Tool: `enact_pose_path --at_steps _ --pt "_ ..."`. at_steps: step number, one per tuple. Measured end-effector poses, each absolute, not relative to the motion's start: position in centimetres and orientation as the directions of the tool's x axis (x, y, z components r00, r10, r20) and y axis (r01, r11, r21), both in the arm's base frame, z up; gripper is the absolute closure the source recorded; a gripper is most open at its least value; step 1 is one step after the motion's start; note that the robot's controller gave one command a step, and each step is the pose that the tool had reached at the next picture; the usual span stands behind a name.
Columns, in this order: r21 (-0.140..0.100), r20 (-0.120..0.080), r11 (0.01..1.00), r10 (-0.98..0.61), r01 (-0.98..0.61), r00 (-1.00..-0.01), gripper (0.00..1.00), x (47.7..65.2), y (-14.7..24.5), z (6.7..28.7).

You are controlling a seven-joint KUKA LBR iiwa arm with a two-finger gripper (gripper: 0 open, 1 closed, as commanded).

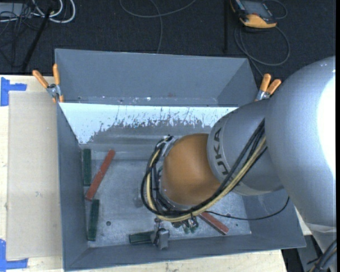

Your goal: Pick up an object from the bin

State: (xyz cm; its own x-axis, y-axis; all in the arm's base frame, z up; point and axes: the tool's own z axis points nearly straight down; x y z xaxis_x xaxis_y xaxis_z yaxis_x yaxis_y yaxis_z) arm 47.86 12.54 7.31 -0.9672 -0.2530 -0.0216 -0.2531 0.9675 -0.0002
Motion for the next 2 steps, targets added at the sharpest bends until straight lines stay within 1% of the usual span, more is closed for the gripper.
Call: enact_pose_path --at_steps 1,2 --pt "-0.005 -0.011 0.961 -0.278 -0.278 -0.961 0.00 52.4 5.5 13.9" --pt "-0.001 0.005 0.954 -0.301 -0.301 -0.954 0.00 53.8 -3.8 7.2"
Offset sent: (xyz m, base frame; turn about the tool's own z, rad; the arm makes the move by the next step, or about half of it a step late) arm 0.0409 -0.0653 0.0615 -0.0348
